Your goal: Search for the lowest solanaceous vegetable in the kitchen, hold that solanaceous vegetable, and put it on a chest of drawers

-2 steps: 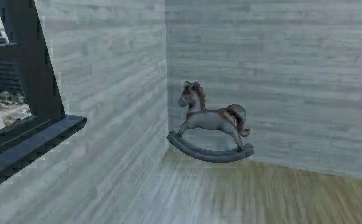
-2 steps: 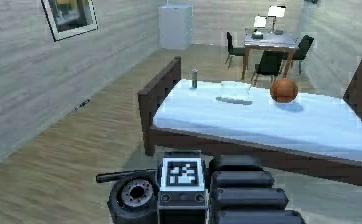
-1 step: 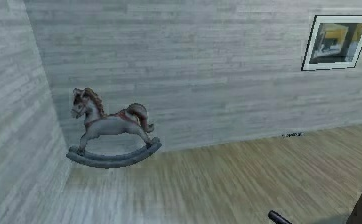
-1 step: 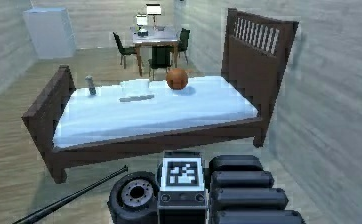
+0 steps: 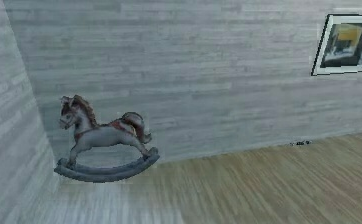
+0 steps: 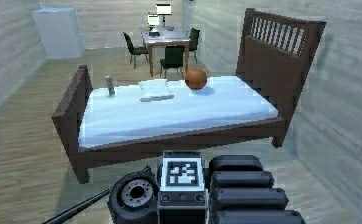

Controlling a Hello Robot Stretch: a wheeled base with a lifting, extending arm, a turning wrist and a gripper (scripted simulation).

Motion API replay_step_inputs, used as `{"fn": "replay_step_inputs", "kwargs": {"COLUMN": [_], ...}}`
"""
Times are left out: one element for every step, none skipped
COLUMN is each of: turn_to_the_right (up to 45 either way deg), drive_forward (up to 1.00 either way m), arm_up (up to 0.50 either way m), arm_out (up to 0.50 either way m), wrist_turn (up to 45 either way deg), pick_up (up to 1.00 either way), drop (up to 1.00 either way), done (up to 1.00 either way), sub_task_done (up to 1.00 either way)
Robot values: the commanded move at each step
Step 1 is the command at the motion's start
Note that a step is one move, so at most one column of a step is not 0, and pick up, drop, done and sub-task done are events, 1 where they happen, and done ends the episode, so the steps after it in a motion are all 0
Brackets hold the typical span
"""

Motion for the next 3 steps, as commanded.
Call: {"fn": "replay_step_inputs", "kwargs": {"turn_to_the_right": [12.0,0.0,45.0], "drive_forward": [0.00,1.00,0.00], "arm_up": [0.00,0.00,0.00], "arm_out": [0.00,0.00,0.00], "wrist_turn": [0.0,0.0,0.0], "pick_up": [0.00,0.00,0.00], "drop": [0.00,0.00,0.00], "done": [0.00,0.00,0.00], "sub_task_done": [0.00,0.00,0.00]}}
